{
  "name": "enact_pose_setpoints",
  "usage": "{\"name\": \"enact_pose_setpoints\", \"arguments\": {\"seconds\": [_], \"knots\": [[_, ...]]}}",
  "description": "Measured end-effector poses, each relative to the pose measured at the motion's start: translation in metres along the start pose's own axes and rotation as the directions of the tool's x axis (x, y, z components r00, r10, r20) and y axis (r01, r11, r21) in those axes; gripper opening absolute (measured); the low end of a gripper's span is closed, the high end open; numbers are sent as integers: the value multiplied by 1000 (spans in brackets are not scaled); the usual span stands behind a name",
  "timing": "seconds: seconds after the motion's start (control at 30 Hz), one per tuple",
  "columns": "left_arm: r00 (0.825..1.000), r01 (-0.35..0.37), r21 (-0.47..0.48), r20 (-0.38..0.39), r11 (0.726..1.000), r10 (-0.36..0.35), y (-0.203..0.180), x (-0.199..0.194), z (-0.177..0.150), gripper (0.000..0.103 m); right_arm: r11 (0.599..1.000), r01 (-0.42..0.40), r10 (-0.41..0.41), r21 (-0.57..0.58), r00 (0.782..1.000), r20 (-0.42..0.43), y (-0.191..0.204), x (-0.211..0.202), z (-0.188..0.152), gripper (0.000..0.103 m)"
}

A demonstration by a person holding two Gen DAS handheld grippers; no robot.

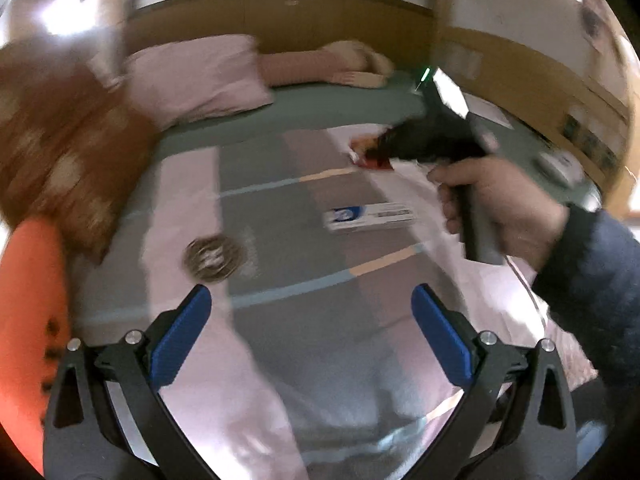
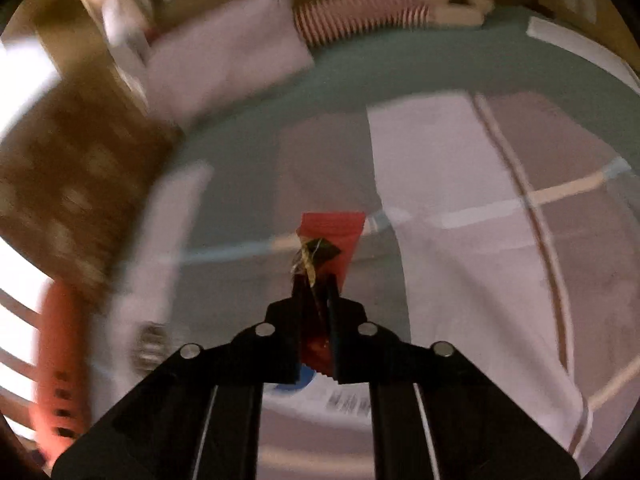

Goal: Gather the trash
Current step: 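Grasp the white ointment box with the left tool while the right tool grasps the red wrapper, then carry the ointment box and red wrapper to the wastebasket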

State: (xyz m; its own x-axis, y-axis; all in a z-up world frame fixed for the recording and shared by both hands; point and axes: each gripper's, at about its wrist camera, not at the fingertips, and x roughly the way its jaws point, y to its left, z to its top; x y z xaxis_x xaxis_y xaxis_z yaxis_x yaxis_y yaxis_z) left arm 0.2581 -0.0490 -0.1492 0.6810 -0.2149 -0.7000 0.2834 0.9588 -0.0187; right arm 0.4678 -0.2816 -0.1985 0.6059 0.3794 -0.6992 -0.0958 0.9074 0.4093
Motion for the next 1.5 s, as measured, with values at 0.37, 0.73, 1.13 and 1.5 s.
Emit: {"name": "enact_pose_setpoints", "arguments": {"seconds": [0.37,0.73,1.13,1.5], "knots": [[968,242,417,-165,876,-189,-50,163,54,99,986,-119,96,118,978,185,-25,-154,-63,13],[894,390,488,-405,781,-193,-85,277,69,59,982,-150,131,111,978,165,-25,-146,-58,13],[985,43,75,-170,996,-29,-30,130,63,45,999,-5,14,-54,986,163,-4,-148,-65,13],[989,-107,-196,80,975,124,-6,-50,6,45,960,72,-18,-271,980,199,60,-189,-130,13]]}}
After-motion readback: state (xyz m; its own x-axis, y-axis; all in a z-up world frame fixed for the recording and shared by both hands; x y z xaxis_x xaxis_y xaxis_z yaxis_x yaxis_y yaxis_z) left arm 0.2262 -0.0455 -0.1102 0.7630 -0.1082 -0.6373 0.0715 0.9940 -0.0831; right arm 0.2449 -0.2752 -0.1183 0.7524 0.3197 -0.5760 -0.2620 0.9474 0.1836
